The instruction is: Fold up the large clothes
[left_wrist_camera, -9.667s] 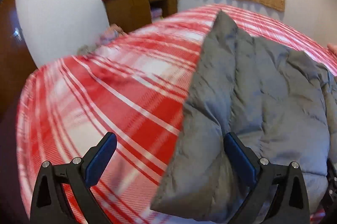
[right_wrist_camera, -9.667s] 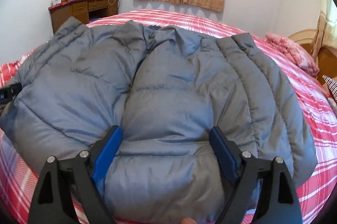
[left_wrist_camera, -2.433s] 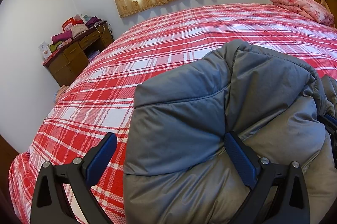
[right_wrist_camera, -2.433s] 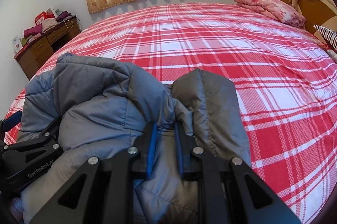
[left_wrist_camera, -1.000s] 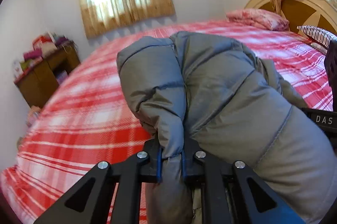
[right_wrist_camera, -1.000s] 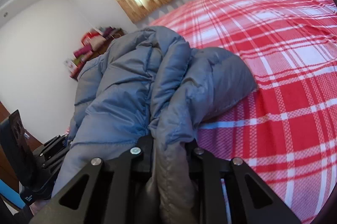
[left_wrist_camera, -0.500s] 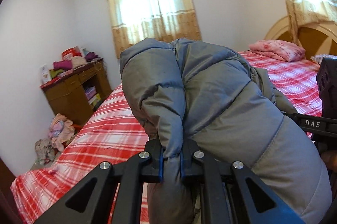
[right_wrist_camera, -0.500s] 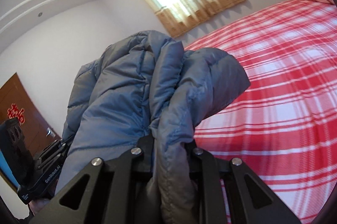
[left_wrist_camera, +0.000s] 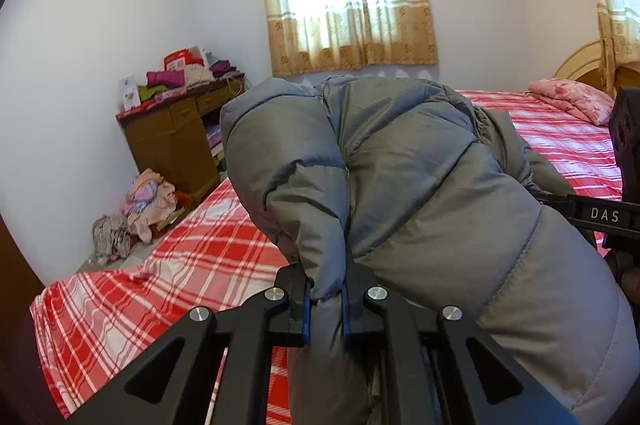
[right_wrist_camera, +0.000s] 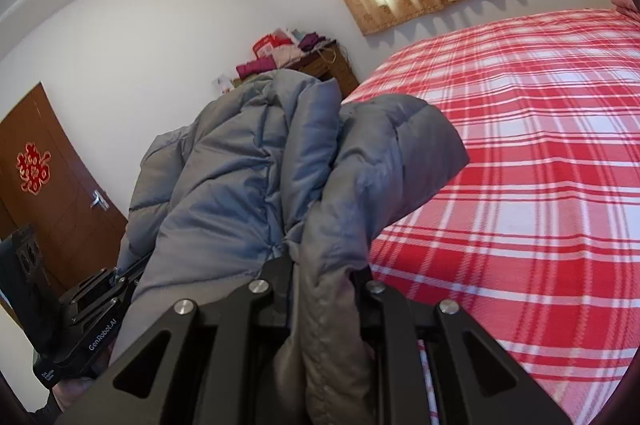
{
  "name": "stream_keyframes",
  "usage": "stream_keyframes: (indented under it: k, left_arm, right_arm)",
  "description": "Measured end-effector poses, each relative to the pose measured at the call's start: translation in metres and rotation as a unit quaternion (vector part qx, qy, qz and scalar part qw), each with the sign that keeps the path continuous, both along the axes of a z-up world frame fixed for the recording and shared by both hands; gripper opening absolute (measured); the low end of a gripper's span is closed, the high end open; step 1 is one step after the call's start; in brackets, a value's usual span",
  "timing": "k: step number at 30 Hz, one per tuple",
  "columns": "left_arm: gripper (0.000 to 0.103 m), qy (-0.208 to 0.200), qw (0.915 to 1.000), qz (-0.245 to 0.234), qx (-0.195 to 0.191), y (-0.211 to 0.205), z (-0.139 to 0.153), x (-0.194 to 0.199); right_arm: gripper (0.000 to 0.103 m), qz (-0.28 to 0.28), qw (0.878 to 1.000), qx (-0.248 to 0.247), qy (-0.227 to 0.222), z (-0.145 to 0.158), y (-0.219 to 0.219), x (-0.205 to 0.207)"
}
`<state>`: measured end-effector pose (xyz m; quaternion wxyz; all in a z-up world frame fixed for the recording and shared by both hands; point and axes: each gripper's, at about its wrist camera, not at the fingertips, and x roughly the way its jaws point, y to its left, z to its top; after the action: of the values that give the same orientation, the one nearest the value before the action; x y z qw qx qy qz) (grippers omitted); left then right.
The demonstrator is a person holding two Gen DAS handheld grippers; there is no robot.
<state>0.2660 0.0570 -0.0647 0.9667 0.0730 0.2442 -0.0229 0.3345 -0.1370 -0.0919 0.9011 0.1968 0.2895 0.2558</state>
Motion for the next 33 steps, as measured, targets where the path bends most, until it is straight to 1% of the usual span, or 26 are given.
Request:
stream_keyframes:
  k: [3, 12, 16, 19, 20, 22, 23, 29, 31, 33]
  left_arm:
    - [0.01, 0.012, 0.9999, 0.006, 0.0, 0.008, -0.014, 0.004]
    - [0.011, 0.043, 0.9989, 0.022, 0.0, 0.031, -0.051, 0.021]
    - [0.017, 0.051, 0.9983, 0.027, 0.007, 0.036, -0.063, 0.024]
    - [0.02, 0.051, 0.9982, 0.031, 0.011, 0.038, -0.07, 0.025]
    - [0.025, 0.051, 0.998, 0.034, 0.013, 0.038, -0.073, 0.025]
    - [0.029, 0.051, 0.9979, 0.036, 0.014, 0.039, -0.076, 0.026]
    - [0.033, 0.053, 0.9978, 0.038, 0.015, 0.04, -0.078, 0.027]
    - [0.053, 0.055, 0.9971, 0.053, 0.005, 0.048, -0.087, 0.03]
    - [0.059, 0.056, 0.9968, 0.058, 0.001, 0.051, -0.089, 0.031]
    - [0.068, 0.055, 0.9963, 0.066, -0.003, 0.056, -0.091, 0.032]
  right_arm:
    - [0.018, 0.005, 1.0, -0.009, 0.011, -0.009, 0.008, 0.01]
    - [0.018, 0.007, 0.998, -0.032, 0.047, -0.037, 0.019, 0.019]
    - [0.018, 0.006, 0.997, -0.039, 0.062, -0.051, 0.023, 0.02]
    - [0.019, 0.004, 0.997, -0.05, 0.066, -0.057, 0.029, 0.019]
    - [0.019, 0.004, 0.996, -0.052, 0.067, -0.059, 0.029, 0.019]
    - [0.02, 0.004, 0.996, -0.057, 0.069, -0.061, 0.031, 0.019]
    - [0.021, 0.003, 0.996, -0.061, 0.069, -0.062, 0.032, 0.019]
    - [0.024, 0.0, 0.995, -0.074, 0.069, -0.065, 0.037, 0.016]
    - [0.026, -0.001, 0.995, -0.076, 0.07, -0.066, 0.038, 0.017]
    - [0.028, -0.002, 0.994, -0.078, 0.071, -0.066, 0.039, 0.017]
